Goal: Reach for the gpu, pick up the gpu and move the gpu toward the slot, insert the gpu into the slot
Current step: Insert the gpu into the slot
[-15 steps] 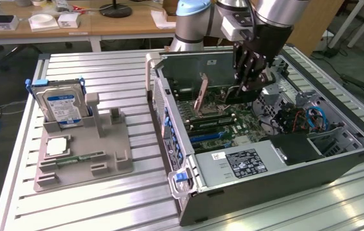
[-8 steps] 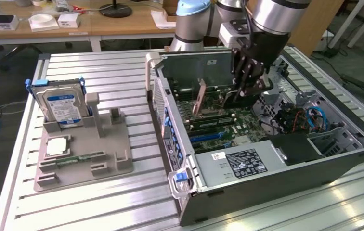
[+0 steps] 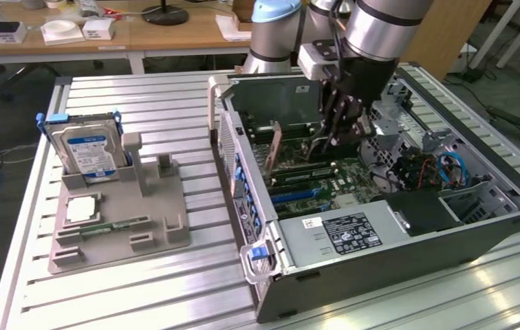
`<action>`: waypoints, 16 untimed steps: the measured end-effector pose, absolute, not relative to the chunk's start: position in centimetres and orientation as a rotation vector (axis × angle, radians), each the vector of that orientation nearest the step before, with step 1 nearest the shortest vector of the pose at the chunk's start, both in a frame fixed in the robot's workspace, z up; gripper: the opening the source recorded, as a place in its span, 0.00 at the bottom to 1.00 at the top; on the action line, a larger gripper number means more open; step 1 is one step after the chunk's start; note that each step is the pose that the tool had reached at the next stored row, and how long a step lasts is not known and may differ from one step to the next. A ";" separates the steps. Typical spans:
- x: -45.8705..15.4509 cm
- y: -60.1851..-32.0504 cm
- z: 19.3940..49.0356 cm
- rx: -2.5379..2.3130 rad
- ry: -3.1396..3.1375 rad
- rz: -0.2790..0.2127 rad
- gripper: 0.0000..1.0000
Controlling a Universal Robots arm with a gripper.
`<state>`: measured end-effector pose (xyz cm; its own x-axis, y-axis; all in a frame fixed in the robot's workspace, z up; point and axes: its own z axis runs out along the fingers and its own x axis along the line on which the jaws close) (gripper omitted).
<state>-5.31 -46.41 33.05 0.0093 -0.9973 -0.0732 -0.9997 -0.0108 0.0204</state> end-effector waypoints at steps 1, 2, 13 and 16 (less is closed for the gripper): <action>-5.3 -46.4 32.9 -2.205 2.183 0.103 0.26; -5.3 -46.4 32.7 -2.205 2.183 0.103 0.26; -5.8 -46.5 30.7 -2.206 2.183 0.103 0.26; -5.9 -46.5 30.3 -2.206 2.183 0.103 0.26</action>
<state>-5.91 -46.47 30.28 0.0094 -0.9973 -0.0729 -0.9997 -0.0110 0.0209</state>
